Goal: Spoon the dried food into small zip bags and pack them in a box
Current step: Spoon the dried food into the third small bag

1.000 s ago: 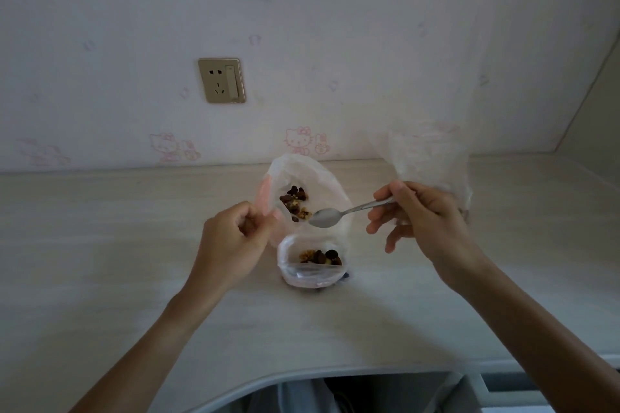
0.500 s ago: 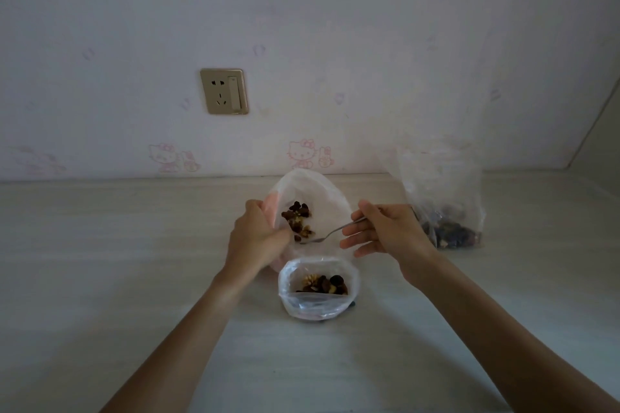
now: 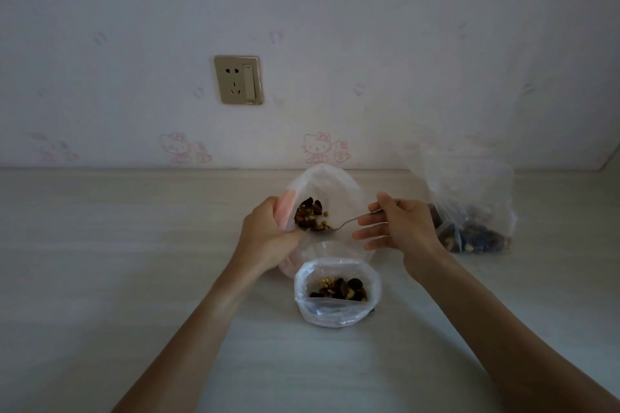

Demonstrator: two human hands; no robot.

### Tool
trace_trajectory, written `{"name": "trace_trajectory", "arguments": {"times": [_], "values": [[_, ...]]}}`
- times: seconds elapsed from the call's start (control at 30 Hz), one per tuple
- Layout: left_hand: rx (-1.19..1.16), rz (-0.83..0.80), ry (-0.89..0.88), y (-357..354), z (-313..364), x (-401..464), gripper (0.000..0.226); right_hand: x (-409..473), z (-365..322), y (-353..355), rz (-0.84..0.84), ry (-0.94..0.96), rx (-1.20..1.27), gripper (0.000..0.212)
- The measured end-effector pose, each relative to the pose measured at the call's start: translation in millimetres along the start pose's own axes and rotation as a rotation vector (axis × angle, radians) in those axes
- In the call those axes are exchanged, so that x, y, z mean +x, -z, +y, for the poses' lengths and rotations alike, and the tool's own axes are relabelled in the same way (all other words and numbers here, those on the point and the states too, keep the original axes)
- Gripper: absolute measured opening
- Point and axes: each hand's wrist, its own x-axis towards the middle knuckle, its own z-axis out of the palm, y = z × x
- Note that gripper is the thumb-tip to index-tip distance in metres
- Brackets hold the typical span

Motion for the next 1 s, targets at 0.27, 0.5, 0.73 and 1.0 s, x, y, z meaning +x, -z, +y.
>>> {"name": "trace_trajectory", "arguments": {"times": [0.27, 0.5, 0.73, 1.0], "values": [[0.008, 0.117, 0.03, -4, -8, 6, 0.025, -2, -1, -1, 0.054, 0.187, -0.146, 0.035], [0.39, 0.14, -0.007, -2, -16, 7, 0.044, -3, -1, -15, 0.018, 0.236, -0.183, 0.031], [0.288, 0.051, 0.074, 2, -9, 9, 0.039, -2, -5, -19, 0.016, 0.186, -0.125, 0.036], [-0.022, 0.109, 0.089, 2, -9, 5, 0.026, -3, 4, -3, 0.035, 0.061, 0.007, 0.035]]}}
